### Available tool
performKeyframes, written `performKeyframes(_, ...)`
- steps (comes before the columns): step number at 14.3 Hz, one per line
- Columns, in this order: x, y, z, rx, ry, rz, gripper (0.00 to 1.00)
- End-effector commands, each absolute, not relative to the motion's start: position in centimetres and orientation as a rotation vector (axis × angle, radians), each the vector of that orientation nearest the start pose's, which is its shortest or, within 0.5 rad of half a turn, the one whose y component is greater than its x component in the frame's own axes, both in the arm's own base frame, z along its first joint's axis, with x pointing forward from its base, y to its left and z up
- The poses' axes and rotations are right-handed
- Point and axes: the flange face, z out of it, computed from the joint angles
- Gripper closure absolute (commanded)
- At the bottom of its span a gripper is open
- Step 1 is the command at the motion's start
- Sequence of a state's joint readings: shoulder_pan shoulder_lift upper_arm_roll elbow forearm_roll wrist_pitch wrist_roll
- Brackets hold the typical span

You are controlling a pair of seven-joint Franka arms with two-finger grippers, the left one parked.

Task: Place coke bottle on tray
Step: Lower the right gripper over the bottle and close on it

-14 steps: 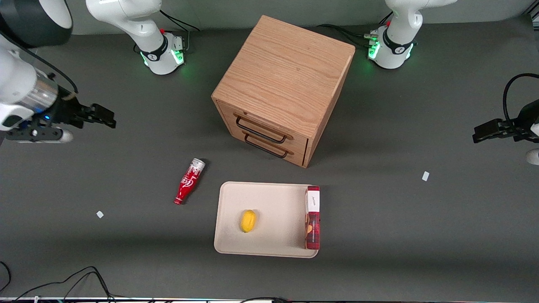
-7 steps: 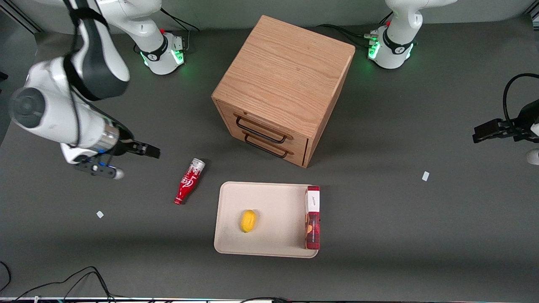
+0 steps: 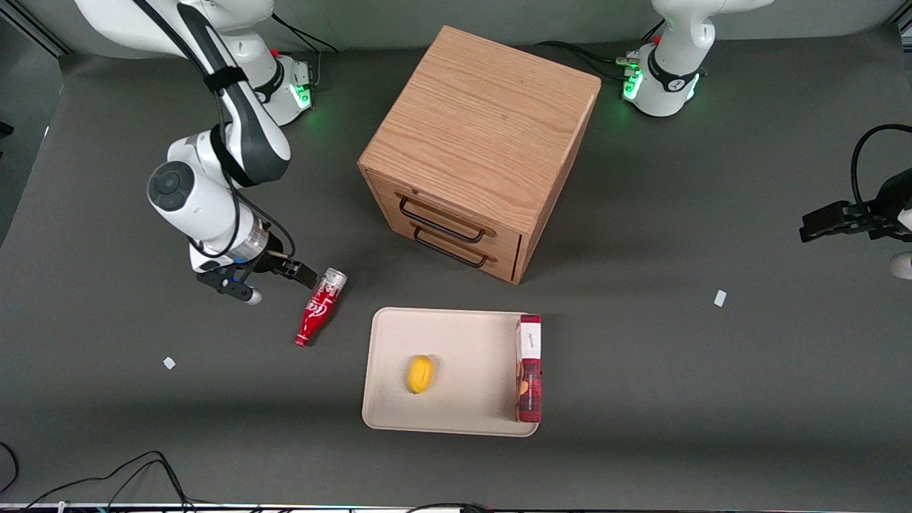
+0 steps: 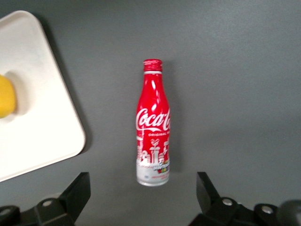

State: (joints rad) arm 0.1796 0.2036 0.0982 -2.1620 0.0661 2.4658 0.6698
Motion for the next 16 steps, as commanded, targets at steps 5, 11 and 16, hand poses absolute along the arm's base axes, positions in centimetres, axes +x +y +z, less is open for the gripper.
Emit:
performKeyframes(5, 55.0, 17.9, 22.2, -2.999, 0.76, -0.203, 0.0)
performKeyframes(11, 54.6, 18.0, 19.0, -3.035, 0.777, -0.193, 0.0)
performKeyframes(16, 55.5, 18.3, 17.6, -3.035, 0.811, -0.221, 0.0)
